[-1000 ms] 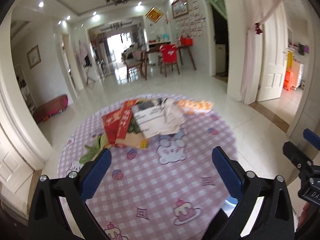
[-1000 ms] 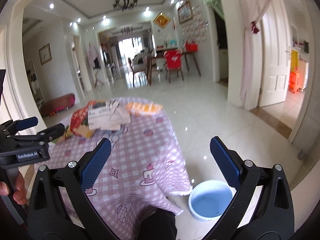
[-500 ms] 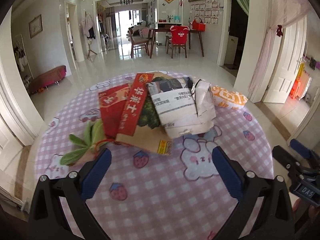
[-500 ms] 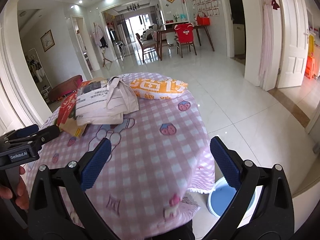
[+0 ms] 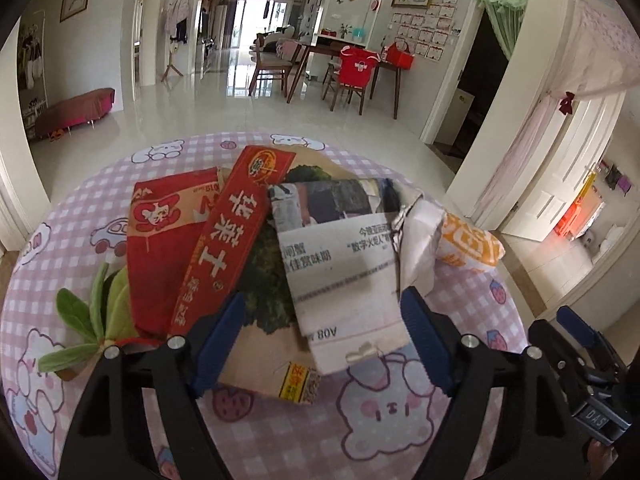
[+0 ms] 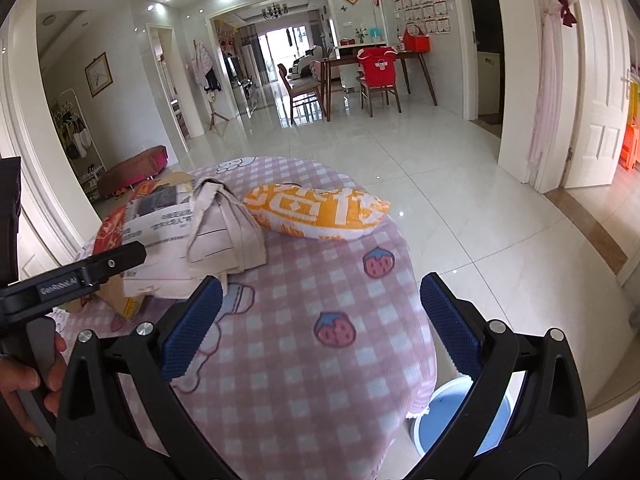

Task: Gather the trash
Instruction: 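Move both tools down toward the trash pile on the table, then grasp the orange-white snack bag with the right tool while the left tool grasps the newspaper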

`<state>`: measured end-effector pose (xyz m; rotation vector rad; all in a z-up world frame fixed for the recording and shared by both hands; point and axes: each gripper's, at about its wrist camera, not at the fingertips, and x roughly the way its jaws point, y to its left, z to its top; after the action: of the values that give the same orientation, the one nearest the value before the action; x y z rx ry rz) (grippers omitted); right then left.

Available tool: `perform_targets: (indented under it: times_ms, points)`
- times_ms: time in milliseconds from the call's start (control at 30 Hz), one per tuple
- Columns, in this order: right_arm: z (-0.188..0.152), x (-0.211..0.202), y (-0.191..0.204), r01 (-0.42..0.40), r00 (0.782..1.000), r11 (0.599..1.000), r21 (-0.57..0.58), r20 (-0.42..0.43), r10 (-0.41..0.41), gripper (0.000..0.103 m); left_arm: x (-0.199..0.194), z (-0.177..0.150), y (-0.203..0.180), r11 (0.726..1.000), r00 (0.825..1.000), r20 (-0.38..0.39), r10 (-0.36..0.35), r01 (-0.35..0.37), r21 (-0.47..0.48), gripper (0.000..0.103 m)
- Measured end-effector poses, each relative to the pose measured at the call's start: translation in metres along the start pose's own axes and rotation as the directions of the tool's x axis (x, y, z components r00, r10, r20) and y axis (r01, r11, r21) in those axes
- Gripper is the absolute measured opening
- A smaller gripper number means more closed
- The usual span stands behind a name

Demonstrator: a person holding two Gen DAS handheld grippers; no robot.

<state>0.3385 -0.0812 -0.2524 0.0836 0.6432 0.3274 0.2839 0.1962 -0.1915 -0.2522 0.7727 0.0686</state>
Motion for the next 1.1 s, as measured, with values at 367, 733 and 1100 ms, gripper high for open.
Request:
perform_targets:
  times_ms: [367, 733, 1100]
  points:
    - [0.028, 0.052, -0.003, 0.033, 0.998, 0.987, -0.158, -0.041, -0.040, 0.097, 0.023, 0.027, -0.013, 0.999, 1.000, -0.017, 0.007, -0.007, 0.031, 0.046]
    - [0.052, 0.111, 0.022, 0.050, 0.992, 0.888, -0.457, -0.082, -0.097, 0.097, 0.016, 0.031, -0.018, 0.997, 0.998, 0.065, -0.005, -0.001, 0.080, 0.013]
    - [0.043, 0.071, -0.004, -0.032, 0.989, 0.967, -0.253, -0.145, -0.005, 0.047, -0.035, 0.018, -0.055, 0.985, 0.983, 0.159, -0.096, 0.071, 0.155, 0.005]
